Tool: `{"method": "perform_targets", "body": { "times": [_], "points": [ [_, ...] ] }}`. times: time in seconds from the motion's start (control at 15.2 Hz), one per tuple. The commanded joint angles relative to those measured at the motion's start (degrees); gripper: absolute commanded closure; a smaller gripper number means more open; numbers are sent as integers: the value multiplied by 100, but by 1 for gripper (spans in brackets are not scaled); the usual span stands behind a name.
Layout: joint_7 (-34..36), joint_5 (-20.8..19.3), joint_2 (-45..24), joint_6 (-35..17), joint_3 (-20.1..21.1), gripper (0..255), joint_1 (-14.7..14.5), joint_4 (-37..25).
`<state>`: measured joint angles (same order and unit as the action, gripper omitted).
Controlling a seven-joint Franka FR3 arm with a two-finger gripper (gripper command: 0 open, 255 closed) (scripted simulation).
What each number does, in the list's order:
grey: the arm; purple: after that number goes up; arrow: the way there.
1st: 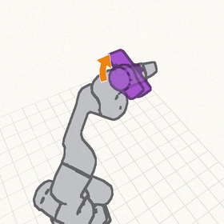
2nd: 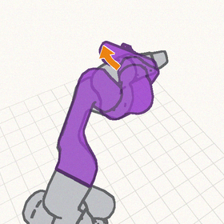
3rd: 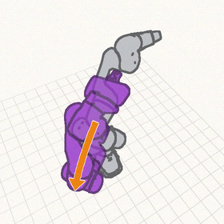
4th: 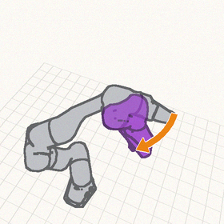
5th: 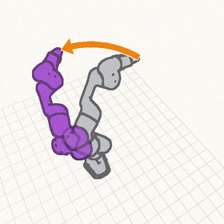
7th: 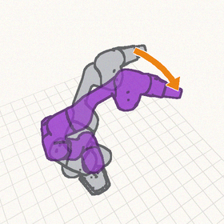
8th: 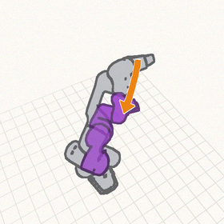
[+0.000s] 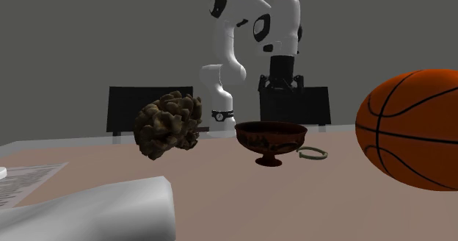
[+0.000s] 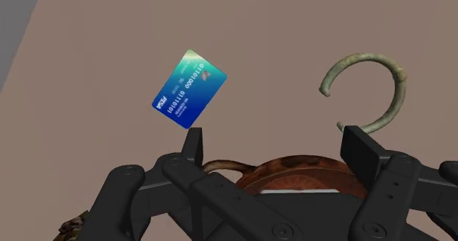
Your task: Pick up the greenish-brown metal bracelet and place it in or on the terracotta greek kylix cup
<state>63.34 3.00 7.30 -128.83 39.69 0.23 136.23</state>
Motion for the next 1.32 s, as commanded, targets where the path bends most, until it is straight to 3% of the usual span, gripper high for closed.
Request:
{"method": "perform_targets", "body": {
  "times": [0.0,0.26,0.59,0.79,1.25],
  "points": [
    [631,-444,-552,-215,203,0,38,-261],
    [1849,-1553,-1736,-427,216,0,-159,-936],
    [2965,-2570,-3028,-430,-251,0,-866,-1977],
    [3378,-2919,-3670,-370,-535,0,-1280,-2642],
    [3555,-3209,-4051,-709,-765,0,-1434,-2646]
  ]
}}
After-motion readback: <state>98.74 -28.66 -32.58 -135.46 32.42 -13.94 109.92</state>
